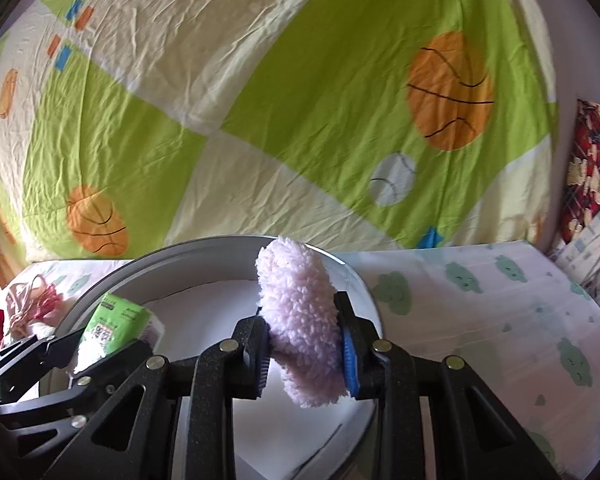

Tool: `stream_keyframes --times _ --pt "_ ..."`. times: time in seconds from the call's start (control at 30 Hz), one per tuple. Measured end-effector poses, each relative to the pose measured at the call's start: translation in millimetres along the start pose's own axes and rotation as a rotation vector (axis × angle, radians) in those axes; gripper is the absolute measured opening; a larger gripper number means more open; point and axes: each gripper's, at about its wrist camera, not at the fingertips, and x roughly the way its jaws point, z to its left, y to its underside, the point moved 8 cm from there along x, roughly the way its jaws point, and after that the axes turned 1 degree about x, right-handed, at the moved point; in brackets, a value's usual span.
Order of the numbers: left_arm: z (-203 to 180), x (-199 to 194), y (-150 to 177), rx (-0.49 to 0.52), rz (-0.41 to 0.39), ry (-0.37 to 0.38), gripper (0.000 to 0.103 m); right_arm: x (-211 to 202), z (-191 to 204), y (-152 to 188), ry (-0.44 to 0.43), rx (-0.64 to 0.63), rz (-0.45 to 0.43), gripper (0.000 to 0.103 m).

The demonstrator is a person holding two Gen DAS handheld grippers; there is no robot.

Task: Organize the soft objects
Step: 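Carry the tissue pack and pink puff over the tin and release both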

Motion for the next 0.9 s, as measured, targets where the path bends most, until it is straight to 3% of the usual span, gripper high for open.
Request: stream_keyframes --times 0.07,0.17,0.23,0.33,0.47,0.67,0.9 --pt "-0.2 0.9 1.5 0.006 0.001 -0.011 0.047 0.5 5.3 0.4 -0.022 -0.014 0.001 0.038" --pt "2.8 1.6 3.5 0.005 0.003 -0.044 0.053 0.8 6.4 0.3 -0.021 -0.014 -0.001 0.059" --pt "4.1 -0.4 3.8 -0.002 -0.001 -0.038 0.077 -3.8 6.0 -1.8 -0.04 0.004 -0.029 0.073" --pt "7.6 -7.9 2.3 0.013 -0.037 -0.078 0.1 -14.0 5.6 -4.8 -0.028 0.008 -0.082 0.073" --pt "12.0 -21.4 -2.1 0.047 -0.101 -0.135 0.102 -26.1 1.0 -9.5 0.026 0.013 -0.147 0.074" --pt "25.3 -29.0 -4.1 0.07 -0.123 -0.19 0.103 -43.1 -7.5 -15.3 0.079 0.03 -0.217 0.074" --pt "45.8 -44.9 -5.0 0.066 -0.172 -0.254 0.103 -64.8 -15.1 -20.3 0.086 0.089 -0.316 0.075"
